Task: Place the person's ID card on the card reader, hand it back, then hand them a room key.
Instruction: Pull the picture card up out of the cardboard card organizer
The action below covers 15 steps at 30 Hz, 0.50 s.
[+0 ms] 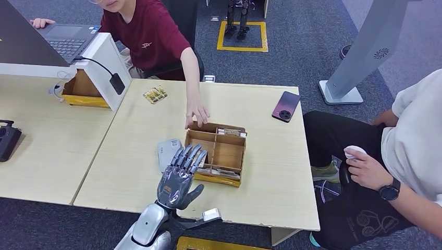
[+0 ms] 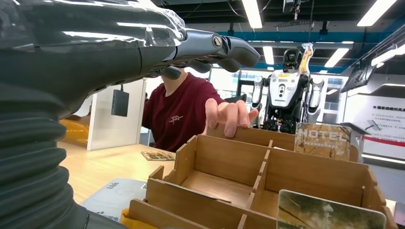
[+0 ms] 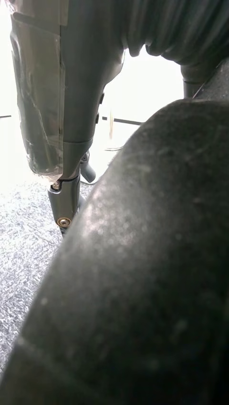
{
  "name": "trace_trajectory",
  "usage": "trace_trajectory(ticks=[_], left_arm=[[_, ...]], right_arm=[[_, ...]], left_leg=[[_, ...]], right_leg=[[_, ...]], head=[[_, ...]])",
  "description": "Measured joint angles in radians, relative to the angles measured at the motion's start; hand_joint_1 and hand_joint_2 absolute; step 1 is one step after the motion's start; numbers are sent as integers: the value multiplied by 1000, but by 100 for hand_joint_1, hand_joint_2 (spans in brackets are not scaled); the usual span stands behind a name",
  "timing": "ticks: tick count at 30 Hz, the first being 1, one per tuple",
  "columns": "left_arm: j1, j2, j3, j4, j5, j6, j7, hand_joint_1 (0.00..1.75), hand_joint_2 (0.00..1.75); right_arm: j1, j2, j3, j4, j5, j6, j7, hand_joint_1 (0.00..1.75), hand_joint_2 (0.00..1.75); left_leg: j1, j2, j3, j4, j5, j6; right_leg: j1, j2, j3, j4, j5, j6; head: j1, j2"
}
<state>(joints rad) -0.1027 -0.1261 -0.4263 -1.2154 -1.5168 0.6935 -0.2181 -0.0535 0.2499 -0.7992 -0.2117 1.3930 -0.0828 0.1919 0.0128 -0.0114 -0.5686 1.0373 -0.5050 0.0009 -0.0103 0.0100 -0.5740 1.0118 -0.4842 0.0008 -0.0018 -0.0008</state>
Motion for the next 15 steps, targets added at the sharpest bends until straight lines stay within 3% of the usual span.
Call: trace_trajectory(ticks=[15], left_arm=[[-10, -34, 35, 11, 18, 0, -9, 0, 175]], right_arm=[[-1, 0, 0, -1, 9, 0, 0, 0, 175]], left_leg=[[0, 0, 0, 0, 0, 0]], right_leg=[[0, 0, 0, 0, 0, 0]], head=[[0, 0]])
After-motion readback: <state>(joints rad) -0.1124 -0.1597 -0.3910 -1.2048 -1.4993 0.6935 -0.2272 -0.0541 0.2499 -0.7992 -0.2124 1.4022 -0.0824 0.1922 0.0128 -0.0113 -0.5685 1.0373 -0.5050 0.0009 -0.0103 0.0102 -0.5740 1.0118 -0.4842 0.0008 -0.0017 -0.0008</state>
